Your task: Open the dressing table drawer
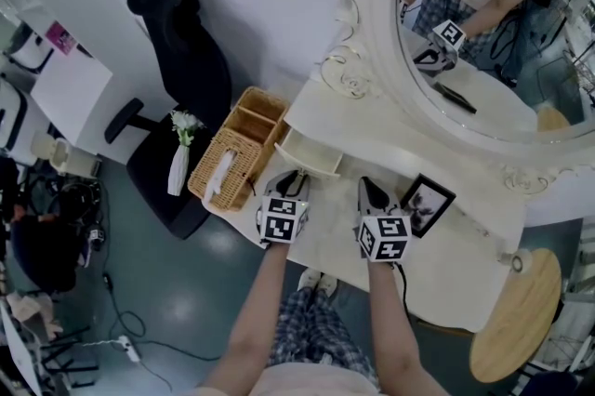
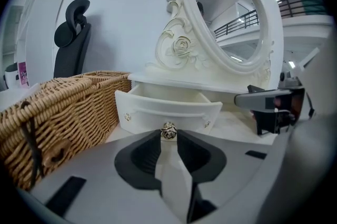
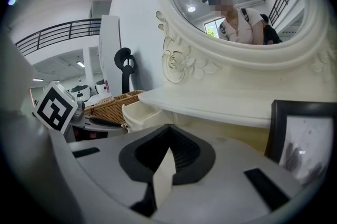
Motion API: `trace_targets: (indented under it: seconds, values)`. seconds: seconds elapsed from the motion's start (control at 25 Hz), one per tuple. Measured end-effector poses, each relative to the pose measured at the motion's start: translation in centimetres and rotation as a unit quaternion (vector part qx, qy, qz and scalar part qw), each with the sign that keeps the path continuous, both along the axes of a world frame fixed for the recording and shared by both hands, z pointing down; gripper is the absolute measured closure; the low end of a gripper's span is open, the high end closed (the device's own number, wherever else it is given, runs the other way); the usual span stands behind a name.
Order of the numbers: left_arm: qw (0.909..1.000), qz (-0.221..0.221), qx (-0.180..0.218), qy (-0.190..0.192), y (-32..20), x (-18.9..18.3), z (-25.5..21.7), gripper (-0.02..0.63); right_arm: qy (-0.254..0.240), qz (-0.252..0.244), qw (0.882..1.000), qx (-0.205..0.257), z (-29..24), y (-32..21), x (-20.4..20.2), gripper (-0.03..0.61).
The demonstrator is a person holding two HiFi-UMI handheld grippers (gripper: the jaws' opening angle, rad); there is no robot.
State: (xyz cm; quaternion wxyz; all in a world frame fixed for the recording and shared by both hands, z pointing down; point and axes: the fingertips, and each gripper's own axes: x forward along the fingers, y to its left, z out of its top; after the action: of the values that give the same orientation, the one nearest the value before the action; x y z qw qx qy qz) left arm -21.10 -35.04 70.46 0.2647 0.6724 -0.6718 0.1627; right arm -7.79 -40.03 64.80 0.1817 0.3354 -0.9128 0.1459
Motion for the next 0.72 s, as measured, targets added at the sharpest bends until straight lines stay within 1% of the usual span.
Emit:
trace_targets:
  seconds: [0.12,0.16,0.24,0.28,0.36,0.56,0.72]
  values:
    - [0.9999,0.013,0.002,-0.001,0.0,0.4,-0.2,0.495,-0.003,0.002,1.000,0.001,-0.2,0.1,0.1,0.561]
    - [0.9998,0.020,0.004,-0.003,0.0,0.6,-0.4,0.469,-0.004,0.002,1.000,0.001,-0.3,0.1,0.2,0.561]
    - [0.9995,0.030,0.011,-0.007,0.1,0.9,-0.8,0.383,-0.004,0.004,1.000,0.001,-0.3,0.3,0.3,0.561]
    - [0.9994,0.031,0.015,-0.006,0.2,0.9,-1.1,0.359,-0.004,0.005,1.000,0.001,-0.4,0.3,0.4,0.561]
    - [0.9993,0.029,0.021,-0.006,0.5,0.9,-1.7,0.333,-0.005,0.008,1.000,0.002,-0.6,0.3,0.5,0.561]
    - [0.9990,0.014,0.042,-0.006,1.5,0.2,-3.6,0.331,-0.010,0.017,1.000,0.009,-1.8,0.5,1.3,0.561]
    - [0.9973,-0.001,0.073,0.003,2.2,-0.2,-6.6,0.334,-0.020,0.033,0.999,0.022,-3.9,0.8,2.9,0.561]
